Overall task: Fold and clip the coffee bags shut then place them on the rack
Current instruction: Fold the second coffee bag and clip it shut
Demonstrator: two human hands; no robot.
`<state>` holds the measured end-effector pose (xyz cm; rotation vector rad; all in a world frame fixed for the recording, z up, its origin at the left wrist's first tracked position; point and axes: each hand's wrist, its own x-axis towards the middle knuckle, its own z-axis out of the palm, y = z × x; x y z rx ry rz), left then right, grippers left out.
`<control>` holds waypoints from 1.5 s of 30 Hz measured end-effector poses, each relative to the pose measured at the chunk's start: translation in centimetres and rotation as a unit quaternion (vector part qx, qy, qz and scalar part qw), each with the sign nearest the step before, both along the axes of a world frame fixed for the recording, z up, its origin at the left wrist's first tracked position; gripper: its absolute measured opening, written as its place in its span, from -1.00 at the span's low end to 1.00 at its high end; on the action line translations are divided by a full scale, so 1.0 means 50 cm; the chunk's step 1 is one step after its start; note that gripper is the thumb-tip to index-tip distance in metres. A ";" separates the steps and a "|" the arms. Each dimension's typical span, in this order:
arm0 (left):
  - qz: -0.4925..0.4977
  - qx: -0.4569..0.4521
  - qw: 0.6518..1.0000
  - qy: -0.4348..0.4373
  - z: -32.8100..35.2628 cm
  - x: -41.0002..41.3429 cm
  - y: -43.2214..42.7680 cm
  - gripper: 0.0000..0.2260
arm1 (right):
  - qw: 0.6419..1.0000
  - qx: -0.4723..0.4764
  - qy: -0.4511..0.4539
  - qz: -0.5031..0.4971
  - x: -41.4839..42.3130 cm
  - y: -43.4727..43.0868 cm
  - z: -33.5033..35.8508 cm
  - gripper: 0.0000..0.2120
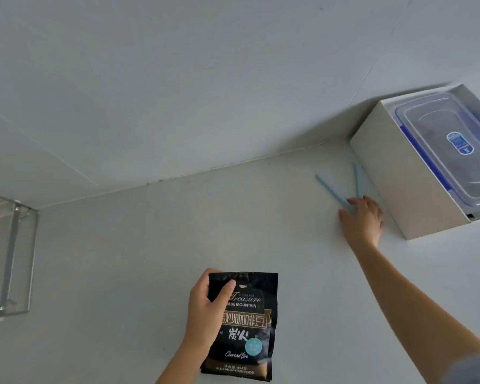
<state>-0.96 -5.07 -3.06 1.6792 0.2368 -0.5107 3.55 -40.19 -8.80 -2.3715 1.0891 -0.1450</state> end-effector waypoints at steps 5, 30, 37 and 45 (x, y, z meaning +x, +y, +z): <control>0.009 -0.014 1.000 -0.015 0.013 -0.028 0.020 -0.94 | 0.996 0.018 -0.052 0.073 -0.089 0.085 -0.003 -0.87; -0.066 -0.099 0.993 -0.017 0.072 -0.188 0.124 -0.85 | 0.901 0.250 -0.131 0.330 -0.362 0.381 0.244 -0.69; 0.020 -0.115 0.993 0.021 0.045 -0.202 0.119 -0.71 | 0.904 0.187 -0.090 0.373 -0.343 0.411 0.267 -0.61; -0.022 -0.134 0.991 -0.017 0.036 -0.198 0.124 -0.68 | 0.860 0.014 0.010 0.509 -0.303 0.446 0.297 -0.71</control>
